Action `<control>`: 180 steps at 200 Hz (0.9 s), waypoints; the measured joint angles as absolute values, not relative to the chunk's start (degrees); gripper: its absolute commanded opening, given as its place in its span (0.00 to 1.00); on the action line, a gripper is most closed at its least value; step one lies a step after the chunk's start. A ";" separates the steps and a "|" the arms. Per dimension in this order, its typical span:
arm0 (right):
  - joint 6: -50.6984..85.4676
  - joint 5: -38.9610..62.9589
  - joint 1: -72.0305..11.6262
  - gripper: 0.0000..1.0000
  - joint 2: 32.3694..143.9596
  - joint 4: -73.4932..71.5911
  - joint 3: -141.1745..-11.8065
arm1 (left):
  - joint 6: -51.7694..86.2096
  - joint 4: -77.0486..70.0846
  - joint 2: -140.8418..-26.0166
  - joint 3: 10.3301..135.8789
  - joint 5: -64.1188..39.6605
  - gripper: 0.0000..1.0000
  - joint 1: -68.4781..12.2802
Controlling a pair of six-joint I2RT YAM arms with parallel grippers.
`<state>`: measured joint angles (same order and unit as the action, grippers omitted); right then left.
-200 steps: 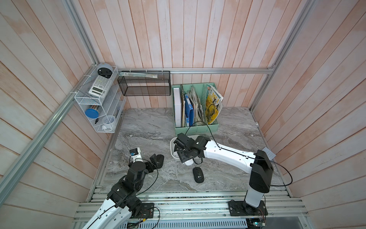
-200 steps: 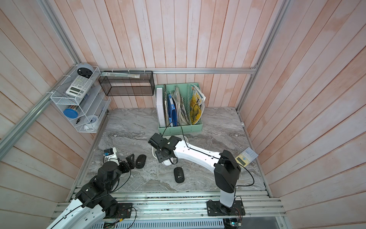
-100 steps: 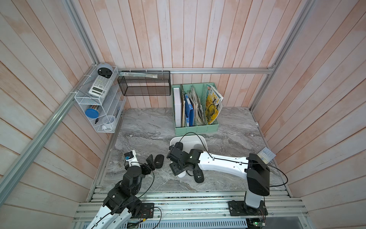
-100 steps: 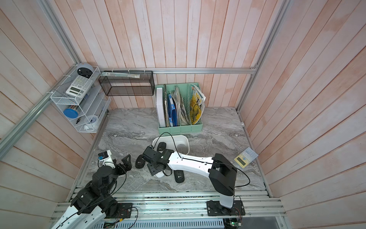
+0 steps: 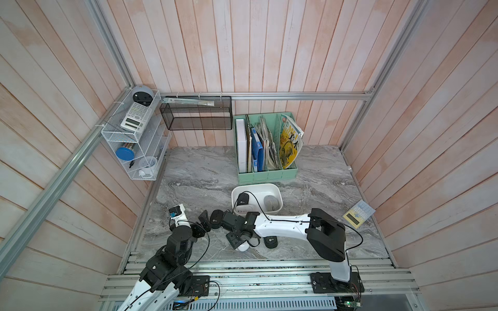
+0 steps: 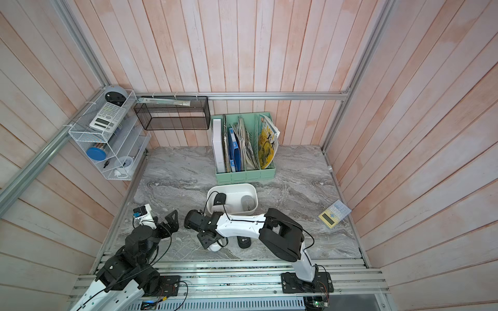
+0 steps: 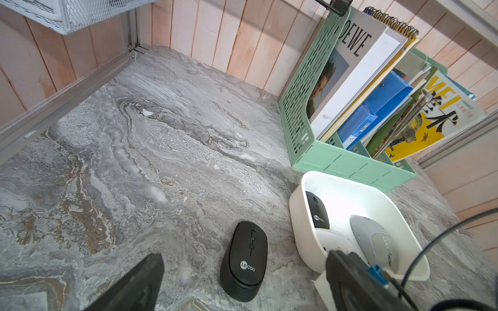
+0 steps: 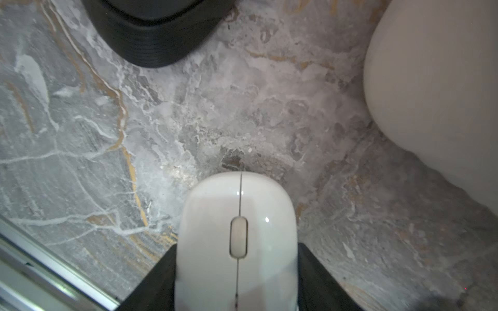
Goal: Take out the mouse from the storage box
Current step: Place the mouse at the center of the board.
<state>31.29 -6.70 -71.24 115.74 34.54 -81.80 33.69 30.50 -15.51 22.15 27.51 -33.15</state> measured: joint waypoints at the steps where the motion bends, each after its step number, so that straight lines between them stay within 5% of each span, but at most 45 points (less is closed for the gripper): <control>1: 31.29 -6.70 -71.24 0.64 115.79 34.54 -81.84 | 33.67 30.50 -15.51 22.15 27.51 1.00 -33.15; 180: 31.24 -10.04 -71.24 0.85 115.18 35.55 -83.81 | 33.67 30.44 -16.45 22.15 27.51 1.00 -33.15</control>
